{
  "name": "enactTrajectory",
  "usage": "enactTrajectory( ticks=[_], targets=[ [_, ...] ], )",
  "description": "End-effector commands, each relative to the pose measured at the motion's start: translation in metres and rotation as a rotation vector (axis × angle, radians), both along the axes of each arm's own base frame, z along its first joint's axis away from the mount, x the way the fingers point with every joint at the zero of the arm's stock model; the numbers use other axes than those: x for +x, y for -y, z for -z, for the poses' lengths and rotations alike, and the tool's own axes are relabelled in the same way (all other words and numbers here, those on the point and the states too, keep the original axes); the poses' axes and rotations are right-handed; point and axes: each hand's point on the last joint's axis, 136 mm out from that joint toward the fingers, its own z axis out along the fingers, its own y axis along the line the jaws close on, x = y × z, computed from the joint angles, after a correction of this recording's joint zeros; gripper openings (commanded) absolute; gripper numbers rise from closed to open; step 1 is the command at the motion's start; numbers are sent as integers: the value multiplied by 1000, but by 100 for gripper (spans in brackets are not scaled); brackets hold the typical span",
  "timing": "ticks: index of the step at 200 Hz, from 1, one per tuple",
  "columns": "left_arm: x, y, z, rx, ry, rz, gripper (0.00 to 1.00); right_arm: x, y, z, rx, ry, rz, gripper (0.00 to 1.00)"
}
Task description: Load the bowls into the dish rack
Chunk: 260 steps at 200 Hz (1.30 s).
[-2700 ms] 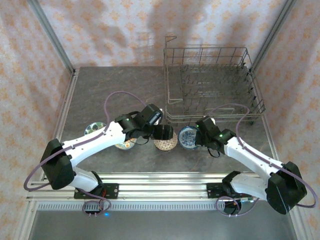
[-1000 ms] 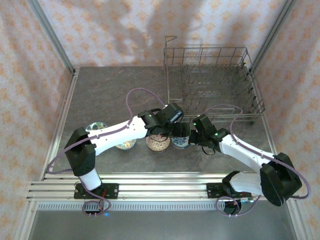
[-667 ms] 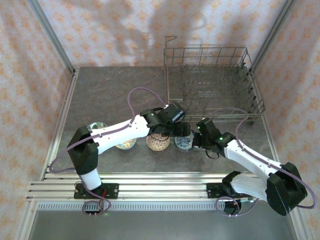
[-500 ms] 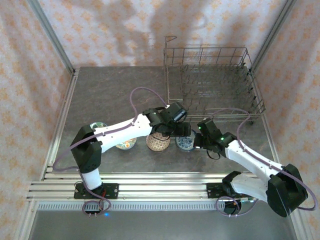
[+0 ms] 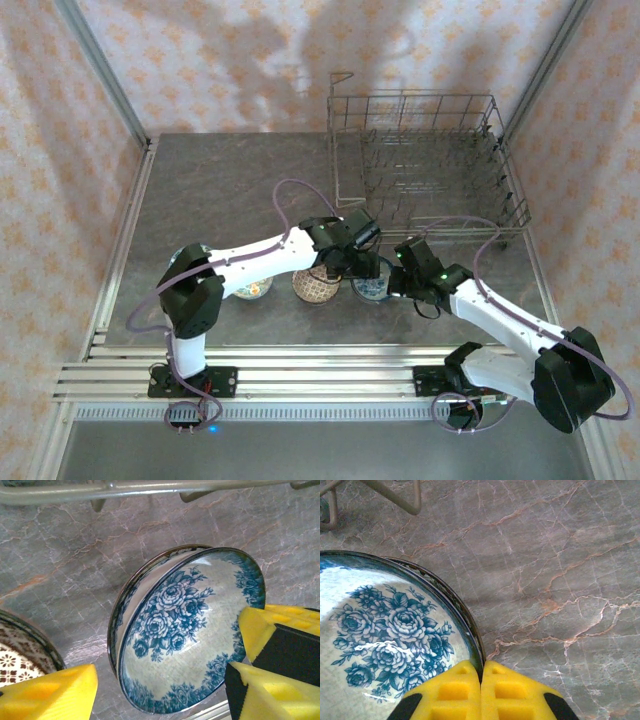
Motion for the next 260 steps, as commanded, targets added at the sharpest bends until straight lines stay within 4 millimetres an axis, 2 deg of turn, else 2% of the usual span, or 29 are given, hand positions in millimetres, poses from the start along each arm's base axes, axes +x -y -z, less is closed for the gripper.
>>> enactTrajectory(
  ticks=[1,33,35,39,81,140,142,149,209,260],
  targets=[
    [-7,2,4,20,-38,12,68,-7,10,3,-45,-40,11,5],
    [-7,3,3,21,-42,14,68,-7,10,3,-46,-42,8,5],
    [-7,3,12,38,-55,13,68,-7,9,3,-46,-40,6,5],
    [-8,3,16,44,-60,15,67,-7,9,3,-46,-41,4,5],
    [-10,2,26,62,-82,13,66,-7,8,0,-41,-42,-2,6],
    [-11,-3,21,67,-45,1,61,-9,10,0,-46,-49,3,6],
    [-11,-3,11,48,-29,0,61,-9,10,0,-45,-50,4,6],
    [-11,-4,6,41,-12,-3,61,-9,10,0,-45,-50,6,7],
    [-21,-12,7,45,44,-42,63,-13,8,-6,-45,-70,-18,7],
    [-26,-14,6,21,55,-74,63,-22,1,-3,-13,-101,-56,6]
  ],
)
